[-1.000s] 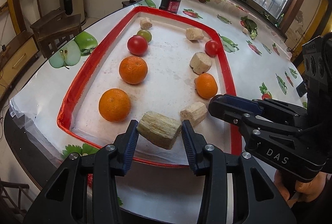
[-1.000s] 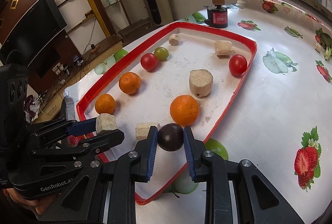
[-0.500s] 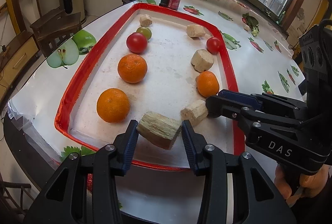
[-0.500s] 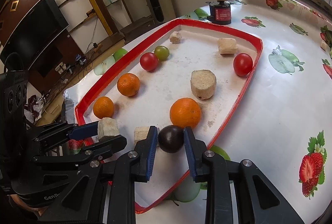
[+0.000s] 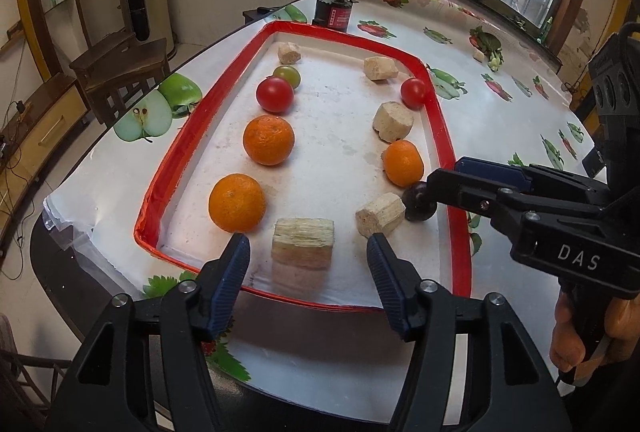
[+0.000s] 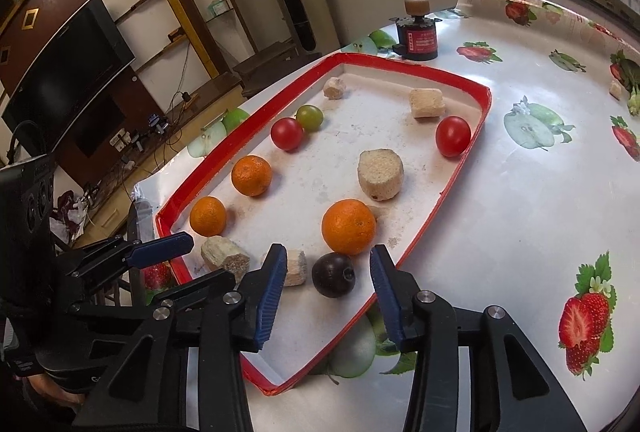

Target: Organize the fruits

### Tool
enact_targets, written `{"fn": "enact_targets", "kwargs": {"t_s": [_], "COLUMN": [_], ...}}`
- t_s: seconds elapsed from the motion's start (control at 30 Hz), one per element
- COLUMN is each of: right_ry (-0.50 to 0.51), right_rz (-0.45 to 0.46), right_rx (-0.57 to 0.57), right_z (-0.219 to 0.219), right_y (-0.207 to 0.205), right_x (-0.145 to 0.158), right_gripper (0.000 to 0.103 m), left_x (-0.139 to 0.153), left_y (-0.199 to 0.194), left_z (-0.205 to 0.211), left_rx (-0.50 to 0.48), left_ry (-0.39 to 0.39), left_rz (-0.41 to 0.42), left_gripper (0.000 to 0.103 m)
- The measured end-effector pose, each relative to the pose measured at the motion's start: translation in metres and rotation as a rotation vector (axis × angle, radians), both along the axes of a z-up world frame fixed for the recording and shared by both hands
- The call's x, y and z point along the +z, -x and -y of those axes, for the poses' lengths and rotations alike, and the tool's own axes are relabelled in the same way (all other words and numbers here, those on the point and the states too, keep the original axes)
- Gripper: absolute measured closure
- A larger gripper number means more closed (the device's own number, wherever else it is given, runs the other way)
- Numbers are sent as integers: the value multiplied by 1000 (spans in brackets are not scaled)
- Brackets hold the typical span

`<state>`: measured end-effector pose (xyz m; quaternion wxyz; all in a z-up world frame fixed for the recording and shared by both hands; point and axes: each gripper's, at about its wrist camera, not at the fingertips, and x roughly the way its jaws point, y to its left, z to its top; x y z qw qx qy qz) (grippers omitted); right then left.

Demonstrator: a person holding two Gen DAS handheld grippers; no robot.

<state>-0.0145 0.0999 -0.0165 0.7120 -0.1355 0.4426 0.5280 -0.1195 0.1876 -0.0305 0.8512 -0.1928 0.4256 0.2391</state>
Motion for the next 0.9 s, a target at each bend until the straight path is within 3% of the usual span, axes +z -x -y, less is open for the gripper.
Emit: {"fn": "enact_targets", "kwargs": {"t_s": [0.33,0.47,0.67,0.8,0.9], "right_ry": [-8,-11,0,-8,-13], "right_rz": [27,63,107,135,161], "right_rx": [3,29,76,121,163], "right_z": [11,12,11,11,11], "right_y": [-1,-2,-9,-8,-3], "right_x": [11,17,24,29,32], "right_gripper": [58,49,47,33,31], "left_x": [10,13,18,23,26], "left_y": [18,29,42,47,51], "left_z": [2,0,-1,0,-1], "left_rx": [19,33,50,64,86], "left_ry": [-15,-19,-32,-54,-65], "left_rz": [13,17,22,19,20], "left_gripper": [43,43,43,43,28]}}
